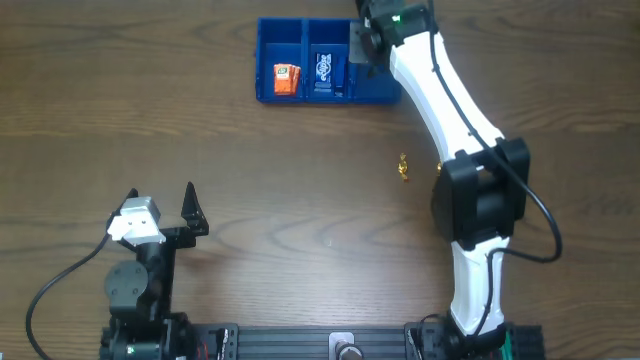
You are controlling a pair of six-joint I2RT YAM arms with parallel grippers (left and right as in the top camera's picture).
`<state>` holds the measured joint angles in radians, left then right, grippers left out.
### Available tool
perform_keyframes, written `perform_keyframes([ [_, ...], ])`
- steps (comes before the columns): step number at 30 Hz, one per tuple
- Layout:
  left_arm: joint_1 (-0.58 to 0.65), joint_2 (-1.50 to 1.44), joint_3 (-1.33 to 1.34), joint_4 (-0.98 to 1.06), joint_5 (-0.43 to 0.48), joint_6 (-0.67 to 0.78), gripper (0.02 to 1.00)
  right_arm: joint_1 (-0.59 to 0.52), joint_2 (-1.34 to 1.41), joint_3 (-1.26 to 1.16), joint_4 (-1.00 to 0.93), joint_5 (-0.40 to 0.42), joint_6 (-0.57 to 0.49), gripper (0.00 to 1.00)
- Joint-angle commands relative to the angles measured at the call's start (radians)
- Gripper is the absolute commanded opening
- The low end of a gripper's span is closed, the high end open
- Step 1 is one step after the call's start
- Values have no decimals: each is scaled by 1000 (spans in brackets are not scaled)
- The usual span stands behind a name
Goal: Sort Candies Into Trays
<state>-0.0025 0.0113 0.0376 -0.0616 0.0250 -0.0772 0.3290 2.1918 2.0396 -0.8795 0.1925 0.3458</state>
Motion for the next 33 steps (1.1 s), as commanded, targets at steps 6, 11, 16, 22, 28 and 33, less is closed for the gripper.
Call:
perform_keyframes([
  [6,2,-5,-33,-16,1,11,998,-26,3,29,1,8,-41,606],
  [11,2,-5,-33,-16,1,11,998,-34,-138,-23,-71,8,-57,630],
  [16,2,-5,-33,-16,1,11,998,-34,-422,-386,-31,-30,-58,638],
  [22,2,-5,-33,-16,1,11,996,-43,-546,-833,49,-90,4,638],
  [28,2,-5,-33,-16,1,11,998,-50,-524,-1028,217,-121,43,641],
  [33,2,-5,-33,-16,1,11,998,-52,-455,-1032,290,-120,43,634],
])
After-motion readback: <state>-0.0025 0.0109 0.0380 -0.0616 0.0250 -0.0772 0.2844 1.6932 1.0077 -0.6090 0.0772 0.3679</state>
